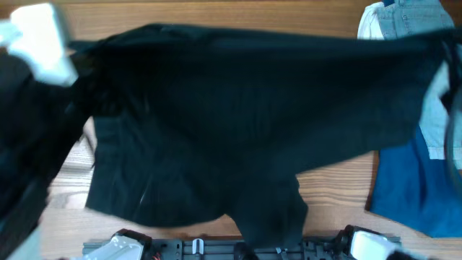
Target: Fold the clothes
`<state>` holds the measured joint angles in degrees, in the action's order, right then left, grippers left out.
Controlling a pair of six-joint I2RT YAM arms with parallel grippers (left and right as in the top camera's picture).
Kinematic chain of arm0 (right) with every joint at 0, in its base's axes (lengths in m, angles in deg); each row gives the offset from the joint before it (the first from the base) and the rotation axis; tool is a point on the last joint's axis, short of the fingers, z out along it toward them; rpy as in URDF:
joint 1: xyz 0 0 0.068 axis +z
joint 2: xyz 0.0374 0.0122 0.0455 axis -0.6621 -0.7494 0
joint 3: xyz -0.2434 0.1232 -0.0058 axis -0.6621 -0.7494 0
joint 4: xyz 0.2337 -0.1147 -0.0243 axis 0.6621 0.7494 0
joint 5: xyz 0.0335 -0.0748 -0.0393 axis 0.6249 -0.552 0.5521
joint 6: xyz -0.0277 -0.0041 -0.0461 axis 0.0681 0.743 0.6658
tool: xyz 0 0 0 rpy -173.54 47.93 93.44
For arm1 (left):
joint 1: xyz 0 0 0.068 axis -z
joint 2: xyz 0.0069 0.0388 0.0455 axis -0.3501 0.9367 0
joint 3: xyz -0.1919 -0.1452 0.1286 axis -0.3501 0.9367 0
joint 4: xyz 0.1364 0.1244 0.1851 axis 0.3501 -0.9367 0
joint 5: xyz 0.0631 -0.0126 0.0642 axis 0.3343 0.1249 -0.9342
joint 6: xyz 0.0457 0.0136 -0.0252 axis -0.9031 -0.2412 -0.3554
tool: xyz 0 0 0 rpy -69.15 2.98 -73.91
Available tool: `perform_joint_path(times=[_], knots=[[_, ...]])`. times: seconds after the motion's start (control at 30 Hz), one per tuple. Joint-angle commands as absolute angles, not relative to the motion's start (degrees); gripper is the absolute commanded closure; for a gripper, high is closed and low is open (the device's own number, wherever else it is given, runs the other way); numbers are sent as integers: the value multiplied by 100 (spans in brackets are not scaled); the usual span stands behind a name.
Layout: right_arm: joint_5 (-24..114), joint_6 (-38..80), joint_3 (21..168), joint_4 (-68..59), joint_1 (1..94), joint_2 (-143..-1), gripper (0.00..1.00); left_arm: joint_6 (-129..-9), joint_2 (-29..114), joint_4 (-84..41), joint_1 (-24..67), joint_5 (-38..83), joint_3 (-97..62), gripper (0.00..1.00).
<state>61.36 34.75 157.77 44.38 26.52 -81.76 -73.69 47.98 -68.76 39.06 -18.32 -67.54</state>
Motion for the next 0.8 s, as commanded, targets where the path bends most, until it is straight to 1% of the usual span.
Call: perform_joint_path(times=[0.0,0.03,0.1,0.17,0.27,0.33,0.43,0.47,0.5,0.53,0.57,0.6,0.67,0.7,0.77], knots=[[5601,3891,15692,4484,2661,-9455,96,-6971,5633,-7228,3736,-3441,-6786,96],[5592,3950,15692,4421,2921,-10176,96,-6797,6065,-7466,3668,-3441,-6786,96],[5592,3945,15692,4139,3246,-11171,96,-6576,6819,-7689,3475,-3439,-6786,96],[5590,3781,15694,3558,3539,-12303,96,-6576,7733,-7444,3261,-3421,-6786,96],[5590,3272,15692,2428,3732,-13667,96,-6604,8898,-6432,3110,-3424,-6786,96],[5592,3082,15692,1883,3797,-14132,96,-6602,9484,-5709,3049,-3426,-6786,96],[5590,3012,15692,1140,3981,-14582,96,-6600,10004,-4813,2960,-3424,-6786,96],[5590,3005,15692,913,4057,-14681,95,-6600,10159,-4485,2929,-3424,-6786,90],[5590,3005,15692,697,4132,-14753,87,-6600,10251,-4277,2907,-3424,-6786,78],[5588,3014,15692,369,4245,-14816,56,-6602,10358,-3934,2866,-3424,-6786,34],[5583,3029,15692,165,4317,-14845,18,-6602,10389,-3718,2835,-3426,-6786,0],[5542,3025,15692,-82,4387,-14845,1,-6602,10406,-3556,2802,-3426,-6786,0],[5546,2940,15699,-364,4444,-14834,0,-6604,10404,-3211,2726,-3426,-6789,0],[5566,2723,15705,-333,4446,-14749,0,-6604,10347,-3091,2651,-3424,-6793,0],[5621,2710,15705,-75,4438,-14539,0,-6606,10185,-3198,2588,-3424,-6793,0]])
